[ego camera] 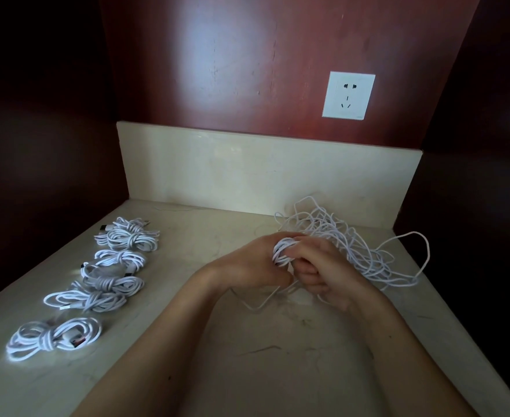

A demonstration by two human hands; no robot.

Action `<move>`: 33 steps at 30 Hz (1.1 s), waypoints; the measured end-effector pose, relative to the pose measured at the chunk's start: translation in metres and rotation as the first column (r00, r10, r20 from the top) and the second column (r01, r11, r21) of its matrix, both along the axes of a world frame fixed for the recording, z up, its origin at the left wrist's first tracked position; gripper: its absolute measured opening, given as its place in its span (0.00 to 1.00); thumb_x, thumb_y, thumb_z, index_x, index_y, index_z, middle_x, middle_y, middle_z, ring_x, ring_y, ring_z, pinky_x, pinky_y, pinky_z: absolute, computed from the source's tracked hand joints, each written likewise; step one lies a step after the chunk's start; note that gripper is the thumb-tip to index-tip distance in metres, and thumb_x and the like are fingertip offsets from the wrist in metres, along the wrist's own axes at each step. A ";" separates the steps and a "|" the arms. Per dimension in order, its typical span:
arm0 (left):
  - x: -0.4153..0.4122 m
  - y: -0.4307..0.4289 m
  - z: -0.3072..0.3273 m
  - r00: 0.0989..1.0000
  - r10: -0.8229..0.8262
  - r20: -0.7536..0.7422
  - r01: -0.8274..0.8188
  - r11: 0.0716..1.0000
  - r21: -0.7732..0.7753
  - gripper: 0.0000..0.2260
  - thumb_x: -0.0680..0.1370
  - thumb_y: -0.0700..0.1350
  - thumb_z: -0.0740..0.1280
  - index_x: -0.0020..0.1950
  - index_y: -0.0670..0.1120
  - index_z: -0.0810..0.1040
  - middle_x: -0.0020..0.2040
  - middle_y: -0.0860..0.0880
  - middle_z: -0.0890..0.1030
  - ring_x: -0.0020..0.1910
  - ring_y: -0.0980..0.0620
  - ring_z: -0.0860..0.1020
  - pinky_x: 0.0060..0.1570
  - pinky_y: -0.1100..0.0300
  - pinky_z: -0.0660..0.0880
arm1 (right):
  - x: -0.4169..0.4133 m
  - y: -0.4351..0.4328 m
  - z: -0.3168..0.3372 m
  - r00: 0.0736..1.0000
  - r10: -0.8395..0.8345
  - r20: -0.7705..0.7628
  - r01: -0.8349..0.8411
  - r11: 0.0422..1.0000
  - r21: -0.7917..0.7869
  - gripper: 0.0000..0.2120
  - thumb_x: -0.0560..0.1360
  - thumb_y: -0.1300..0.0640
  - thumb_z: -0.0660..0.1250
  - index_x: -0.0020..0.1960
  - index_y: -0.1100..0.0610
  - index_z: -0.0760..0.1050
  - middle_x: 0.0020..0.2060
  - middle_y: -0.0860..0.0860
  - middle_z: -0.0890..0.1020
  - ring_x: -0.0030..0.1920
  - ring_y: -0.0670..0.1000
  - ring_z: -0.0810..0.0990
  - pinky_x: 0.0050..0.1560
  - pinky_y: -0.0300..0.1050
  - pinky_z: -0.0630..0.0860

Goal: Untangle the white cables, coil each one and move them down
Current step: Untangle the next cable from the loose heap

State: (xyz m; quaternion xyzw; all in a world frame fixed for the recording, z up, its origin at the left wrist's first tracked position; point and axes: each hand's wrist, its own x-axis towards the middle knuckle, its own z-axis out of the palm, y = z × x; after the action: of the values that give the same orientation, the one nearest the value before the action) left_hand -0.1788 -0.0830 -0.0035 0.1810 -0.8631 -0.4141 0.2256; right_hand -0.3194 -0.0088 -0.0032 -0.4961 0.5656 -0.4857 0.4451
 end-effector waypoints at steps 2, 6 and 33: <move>-0.001 -0.001 -0.002 1.000 0.006 0.010 -0.005 0.999 -0.040 0.21 0.69 0.27 0.67 0.59 0.44 0.76 0.53 0.44 0.81 0.47 0.60 0.76 0.47 0.61 0.74 | -0.002 0.000 -0.001 0.998 0.011 0.060 -0.012 1.000 0.011 0.09 0.77 0.62 0.64 0.39 0.54 0.73 0.23 0.47 0.59 0.20 0.43 0.55 0.21 0.33 0.50; -0.001 -0.008 -0.006 0.998 0.050 0.038 -0.045 0.993 -0.105 0.16 0.71 0.30 0.67 0.56 0.43 0.78 0.50 0.47 0.81 0.44 0.63 0.76 0.44 0.67 0.72 | -0.001 0.000 -0.001 1.000 0.009 -0.018 -0.009 1.000 -0.014 0.02 0.76 0.59 0.68 0.45 0.57 0.78 0.23 0.47 0.60 0.21 0.44 0.56 0.22 0.35 0.52; -0.016 0.014 0.000 0.837 0.400 -0.374 -0.378 0.916 0.134 0.16 0.72 0.62 0.65 0.39 0.52 0.66 0.29 0.60 0.73 0.31 0.59 0.70 0.38 0.57 0.69 | -0.001 -0.002 0.007 0.877 -0.029 0.480 0.077 0.994 -0.081 0.14 0.71 0.45 0.65 0.37 0.54 0.68 0.20 0.45 0.59 0.17 0.40 0.55 0.16 0.32 0.50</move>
State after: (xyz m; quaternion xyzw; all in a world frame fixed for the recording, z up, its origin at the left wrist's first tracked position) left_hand -0.1952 -0.0690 -0.0036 0.2716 -0.7333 -0.4109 0.4687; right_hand -0.3204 -0.0110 0.0041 -0.3662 0.4272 -0.6321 0.5327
